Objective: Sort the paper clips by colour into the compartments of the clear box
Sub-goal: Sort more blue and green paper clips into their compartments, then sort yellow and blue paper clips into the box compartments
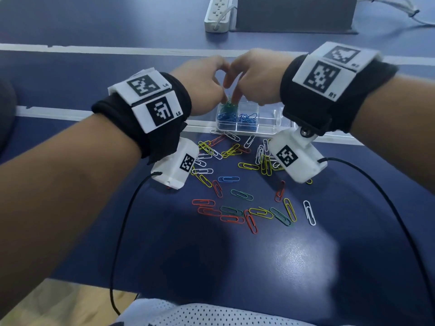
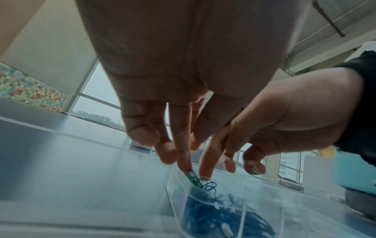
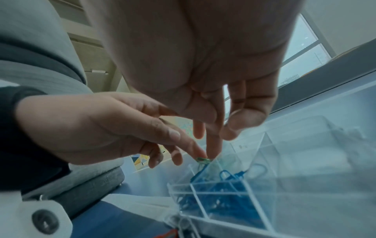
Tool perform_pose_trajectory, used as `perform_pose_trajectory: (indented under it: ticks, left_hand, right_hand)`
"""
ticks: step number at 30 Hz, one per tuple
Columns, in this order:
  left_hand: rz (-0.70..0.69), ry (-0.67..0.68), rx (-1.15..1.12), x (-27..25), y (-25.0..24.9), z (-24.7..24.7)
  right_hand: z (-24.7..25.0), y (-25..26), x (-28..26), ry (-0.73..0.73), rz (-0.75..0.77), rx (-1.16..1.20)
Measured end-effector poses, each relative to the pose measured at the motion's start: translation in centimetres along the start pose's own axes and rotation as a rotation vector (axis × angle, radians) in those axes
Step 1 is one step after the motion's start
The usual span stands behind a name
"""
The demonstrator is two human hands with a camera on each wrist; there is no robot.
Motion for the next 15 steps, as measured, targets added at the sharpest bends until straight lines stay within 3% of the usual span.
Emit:
perform_pose_trajectory:
  ticks: [3,8,12,15]
  left_hand:
    - [-0.007,0.017,-0.03,0.0,0.1,-0.4]
    - [-0.022,-0.048,-0.14,-0.5,0.3,0.6]
    - [-0.092,-0.05,-0.038,-1.6,-0.4,0.8]
    - [-0.214,0.085,0.157,-3.5,-1.9,-0.5]
  right_hand:
    - [-0.4,-0.5,0.3,0.031,0.01,0.034]
    - [0.8,-1.8,-0.4,-0.052,0.022,0.198]
    - [1.5,-1.9,-2.7,-0.049,0.139,-0.021]
    - [0.5,-1.3,-5.8,0.08,0.295,-0.224]
Point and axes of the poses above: each hand's wrist, its own x-axis towards the middle knuckle, its own z-axis out of the back of the hand, y = z × x, the point moved 6 cm from there along x, towards the middle knuckle, and after that the axes turned 2 degrees about z, right-handed, at the moved point
